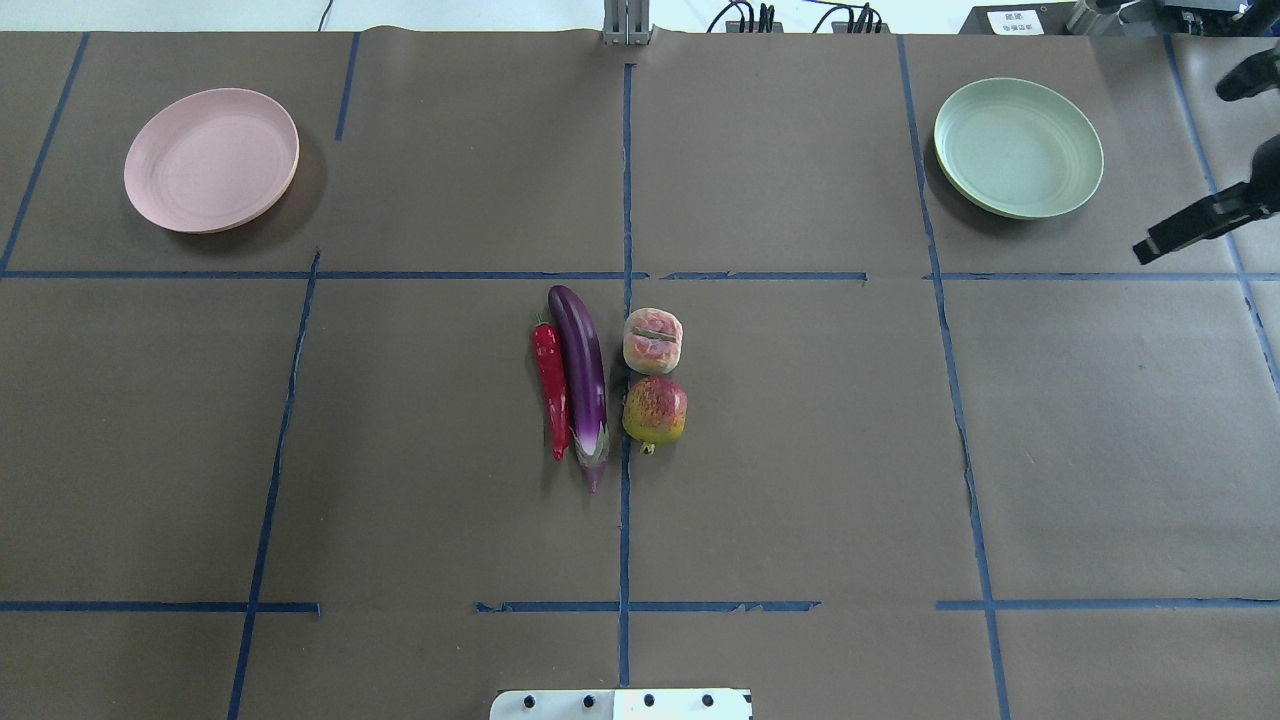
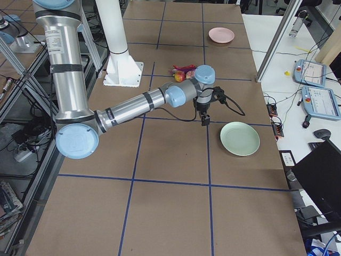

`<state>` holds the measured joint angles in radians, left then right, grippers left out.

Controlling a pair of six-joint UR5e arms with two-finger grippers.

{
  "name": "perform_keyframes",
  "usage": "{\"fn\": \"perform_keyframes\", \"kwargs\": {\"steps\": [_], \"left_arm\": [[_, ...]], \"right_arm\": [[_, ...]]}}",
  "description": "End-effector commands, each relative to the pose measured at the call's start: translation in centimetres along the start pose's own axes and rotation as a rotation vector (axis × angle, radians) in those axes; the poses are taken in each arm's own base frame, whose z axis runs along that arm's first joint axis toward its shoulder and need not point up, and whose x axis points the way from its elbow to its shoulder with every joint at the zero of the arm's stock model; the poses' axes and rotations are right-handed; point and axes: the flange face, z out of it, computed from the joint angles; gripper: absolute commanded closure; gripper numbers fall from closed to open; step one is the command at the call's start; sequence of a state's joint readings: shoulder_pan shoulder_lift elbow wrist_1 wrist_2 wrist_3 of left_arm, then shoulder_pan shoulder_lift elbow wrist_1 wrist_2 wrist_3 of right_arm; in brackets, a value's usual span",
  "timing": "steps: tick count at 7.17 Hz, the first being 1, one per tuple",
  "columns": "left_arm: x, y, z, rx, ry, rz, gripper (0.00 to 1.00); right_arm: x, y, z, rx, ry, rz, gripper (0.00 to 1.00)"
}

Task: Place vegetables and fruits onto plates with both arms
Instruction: 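Move the right gripper over the pomegranate and lower onto it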

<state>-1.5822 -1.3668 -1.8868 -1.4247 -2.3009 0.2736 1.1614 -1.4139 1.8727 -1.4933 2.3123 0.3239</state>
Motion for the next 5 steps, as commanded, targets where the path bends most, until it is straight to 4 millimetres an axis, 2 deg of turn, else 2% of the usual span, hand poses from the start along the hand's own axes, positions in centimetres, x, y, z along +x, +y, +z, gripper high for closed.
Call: {"fn": "perform_keyframes", "kwargs": {"steps": [1,3,4,5], "left_arm": [[0.0,0.0,0.0,0.000,0.000,0.000,0.00],[0.0,0.0,0.2,-0.003,0.001,-0.001,0.00],[0.0,-0.1,0.1,-0.002,0.001,0.000,0.00],[0.0,0.0,0.2,-0.003,0.001,-0.002,0.00]], "right_arm": [[-17.2,-4.6,3.1,0.027,-0.050,0.140,0.00],[-32.5,-3.3,7.5,0.070,-0.046,0.236,0.00],[-37.0,-2.3,9.0,0.079,-0.022,0.261,0.00],[-41.2,-2.3,10.3,0.084,0.044,0.272,0.00]]}}
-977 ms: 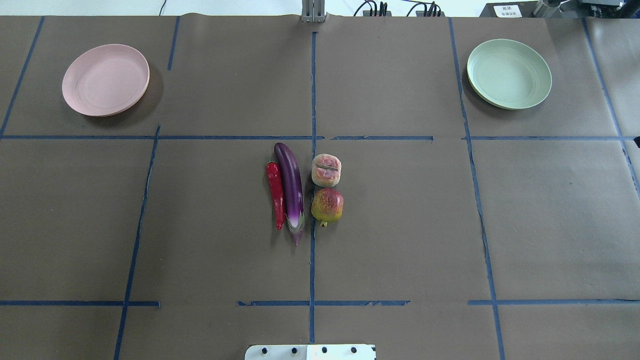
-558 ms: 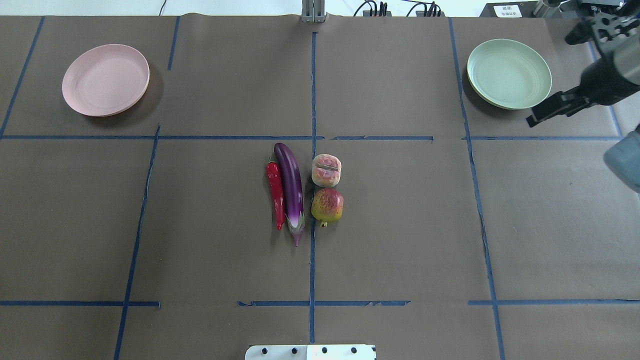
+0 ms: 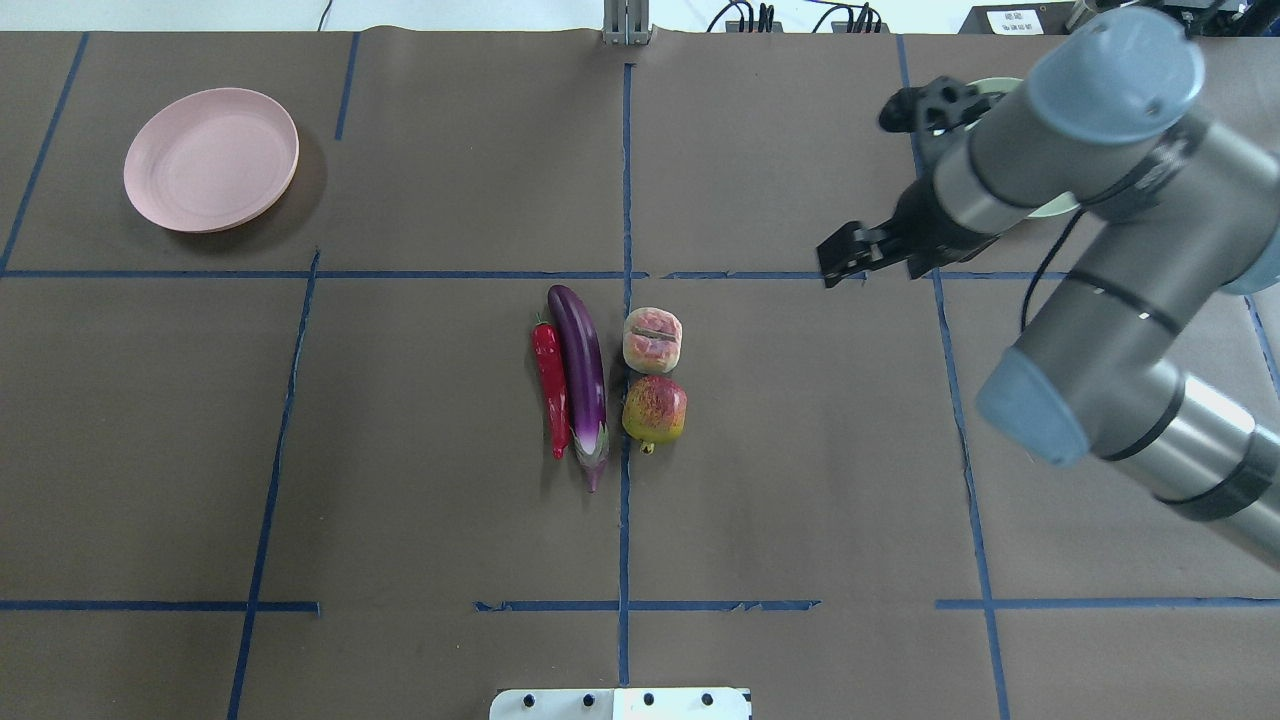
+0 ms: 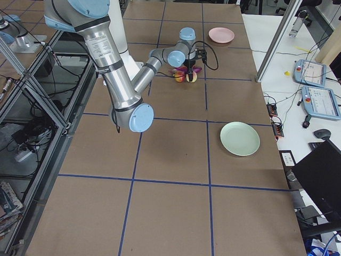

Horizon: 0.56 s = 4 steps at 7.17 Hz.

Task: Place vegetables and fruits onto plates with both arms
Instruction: 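Move the right gripper over the pomegranate and lower onto it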

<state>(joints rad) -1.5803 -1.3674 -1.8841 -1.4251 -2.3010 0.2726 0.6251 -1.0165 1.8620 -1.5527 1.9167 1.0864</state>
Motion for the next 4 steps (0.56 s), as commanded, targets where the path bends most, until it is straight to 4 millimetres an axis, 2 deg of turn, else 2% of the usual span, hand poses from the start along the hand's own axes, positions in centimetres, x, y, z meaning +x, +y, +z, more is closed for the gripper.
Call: {"fn": "perform_keyframes", "kwargs": {"steps": [1,2,3,4], "left_arm": [[0.0,0.0,0.0,-0.001,0.002,-0.002,0.00],[0.0,0.0,0.0,0.001,0.001,0.001,0.00],[0.1,0.0,0.0,0.000,0.002,0.002,0.00],[0.1,-0.1,-0.1,0.002,0.001,0.002,0.00]], "right_arm": [[-8.9,3.1,4.3,0.023,0.112,0.034,0.00],[-11.0,3.1,6.9,0.027,0.149,0.048,0.00],[-12.1,3.4,8.3,0.021,0.170,0.046,0.00],[-12.4,3.5,8.6,0.019,0.169,0.046,0.00]]}}
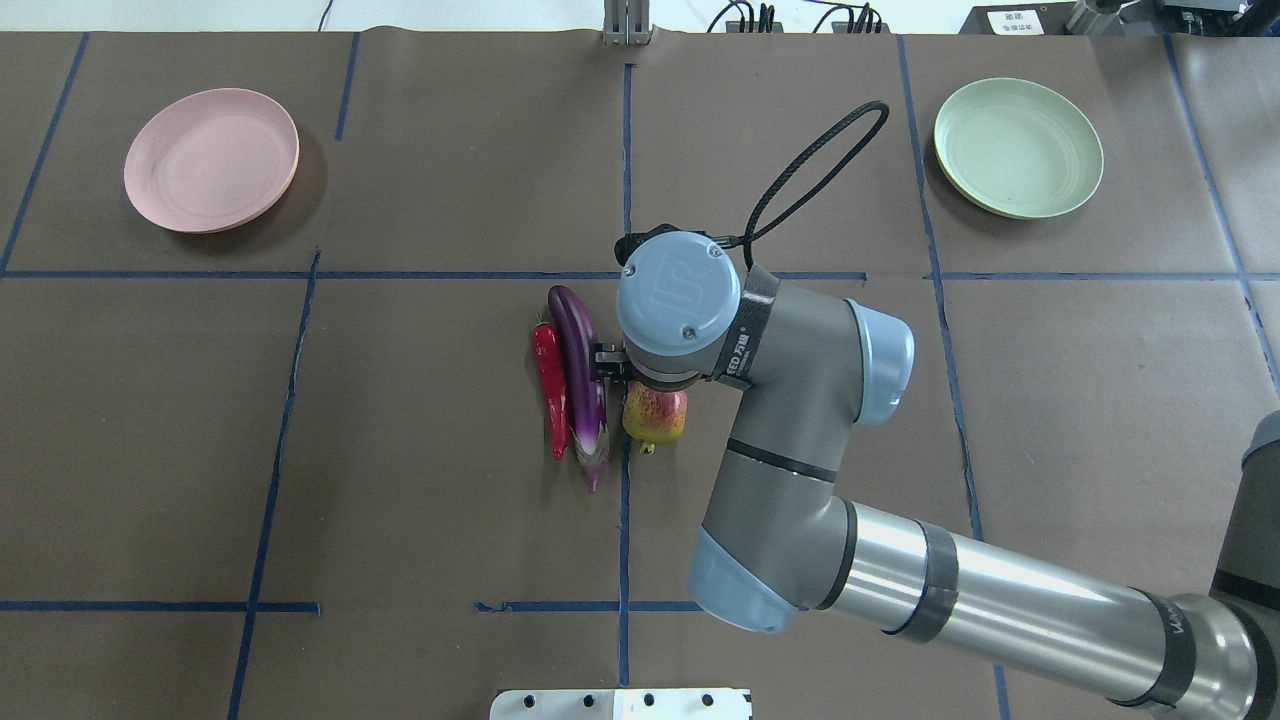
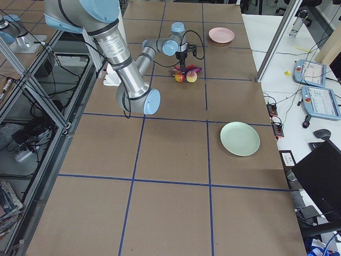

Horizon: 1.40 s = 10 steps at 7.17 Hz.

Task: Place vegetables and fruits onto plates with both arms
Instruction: 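Move the right gripper over the pomegranate and lower onto it, then close the right gripper on the pomegranate and lift it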

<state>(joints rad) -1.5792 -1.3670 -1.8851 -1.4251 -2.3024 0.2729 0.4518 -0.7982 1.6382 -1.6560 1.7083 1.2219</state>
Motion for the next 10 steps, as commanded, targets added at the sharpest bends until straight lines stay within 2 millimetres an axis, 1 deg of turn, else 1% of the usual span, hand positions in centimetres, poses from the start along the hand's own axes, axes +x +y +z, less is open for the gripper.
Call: {"fn": "perform_keyframes", "kwargs": {"steps": [1,2,3,4,5,6,7,8,9,10], "left_arm": [[0.1,-0.1,-0.1,0.002,0.000,0.003,0.00],[0.1,0.0,0.0,0.001,0.000,0.002,0.00],[0.0,0.0,0.0,-0.001,0.000,0.001,0.00],[0.0,0.0,0.1,-0.003,0.001,-0.001,0.00],[0.0,0.0,0.1,-0.003,0.001,-0.001,0.00],[-0.1,0.1,0.2,-0.005,0.001,-0.003,0.00],[-0.1,0.0,0.1,-0.003,0.001,-0.001,0.00],[-0.1,0.0,0.1,-0.004,0.001,-0.002,0.00],[0.0,0.0,0.0,-0.002,0.000,0.000,0.00],[0.0,0.0,0.0,-0.002,0.000,0.000,0.00]], "right_arm": [[-1.4,0.6,1.4,-0.008,0.023,-0.003,0.00],[-1.6,1.7,3.5,-0.013,0.057,-0.017,0.00],[-1.5,1.8,4.7,-0.011,0.084,-0.020,0.00],[-1.5,2.3,5.5,-0.019,0.095,-0.026,0.01],[-1.5,2.4,5.6,-0.021,0.098,-0.028,0.19],[-2.3,2.2,4.9,-0.020,0.082,-0.024,0.83],[-1.9,1.0,3.2,-0.014,0.057,-0.011,0.98],[-0.3,-1.7,-0.2,-0.040,0.002,0.023,0.99],[2.6,-5.2,-3.6,-0.055,-0.001,0.058,0.98],[5.6,-8.8,-5.2,-0.050,0.000,0.017,0.98]]}}
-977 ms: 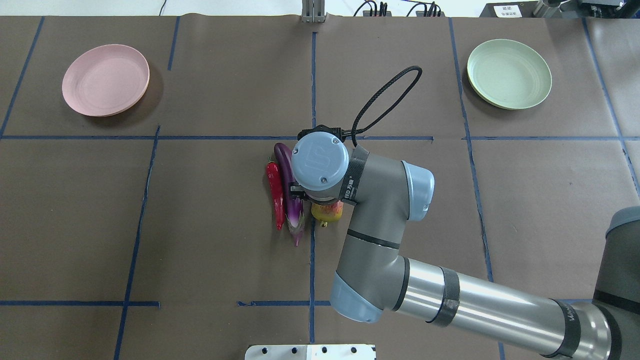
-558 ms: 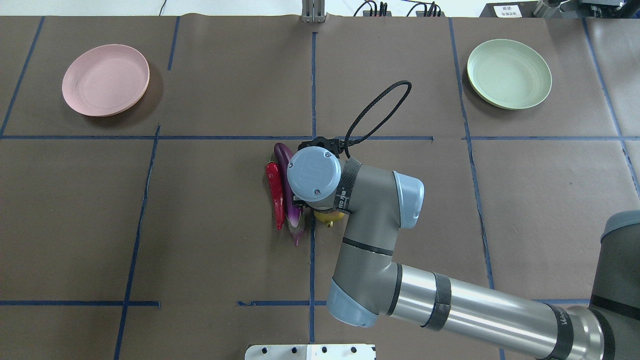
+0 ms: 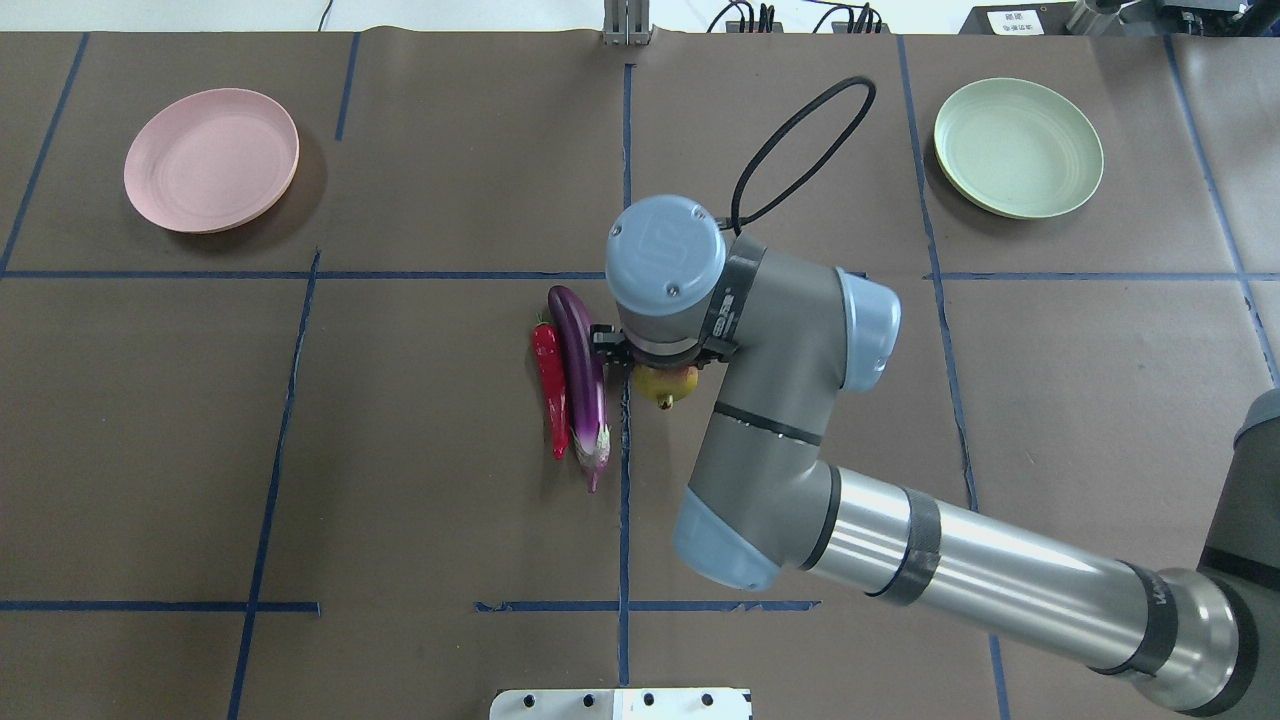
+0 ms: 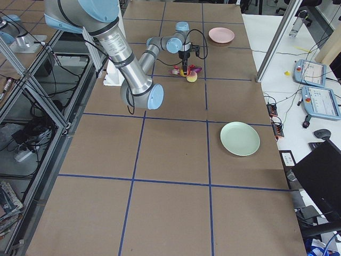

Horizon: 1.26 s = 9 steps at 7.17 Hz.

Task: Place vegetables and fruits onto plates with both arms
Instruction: 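Close the right gripper on the pomegranate and lift it, then carry the pomegranate to the green plate and release it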

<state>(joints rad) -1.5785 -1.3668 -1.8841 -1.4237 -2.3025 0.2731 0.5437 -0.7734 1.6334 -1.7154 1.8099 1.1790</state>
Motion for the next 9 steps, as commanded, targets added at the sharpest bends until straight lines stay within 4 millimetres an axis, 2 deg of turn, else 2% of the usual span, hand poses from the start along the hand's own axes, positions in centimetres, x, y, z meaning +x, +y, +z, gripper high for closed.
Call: {"fn": "perform_keyframes", "kwargs": {"steps": [1,2,4,5,6,7,8,9], "left_arm": [[0.0,0.0,0.0,0.001,0.000,0.001,0.00],[0.1,0.0,-0.1,0.002,-0.001,0.002,0.00],[0.2,-0.1,-0.2,0.004,0.000,0.004,0.00],[0.2,-0.1,-0.2,0.004,0.000,0.004,0.00],[0.2,-0.1,-0.3,0.006,0.000,0.005,0.00],[0.2,-0.1,-0.3,0.006,0.000,0.005,0.00],[0.2,-0.1,-0.3,0.006,0.000,0.005,0.00],[0.2,-0.1,-0.3,0.007,0.000,0.007,0.00]], "right_arm": [[8.6,-8.1,-3.5,-0.011,0.007,-0.074,0.98],[15.5,-12.7,-4.3,-0.001,0.028,-0.148,0.98],[27.1,-20.9,-3.9,-0.048,0.050,-0.235,0.98],[33.6,-24.8,-1.0,-0.040,0.017,-0.261,0.98],[39.6,-27.2,3.2,-0.005,-0.003,-0.281,0.98],[43.1,-27.8,6.9,0.002,-0.003,-0.301,0.98],[44.8,-27.7,8.9,-0.004,0.002,-0.298,0.96],[45.9,-27.5,10.3,-0.017,0.010,-0.288,0.77]]}}
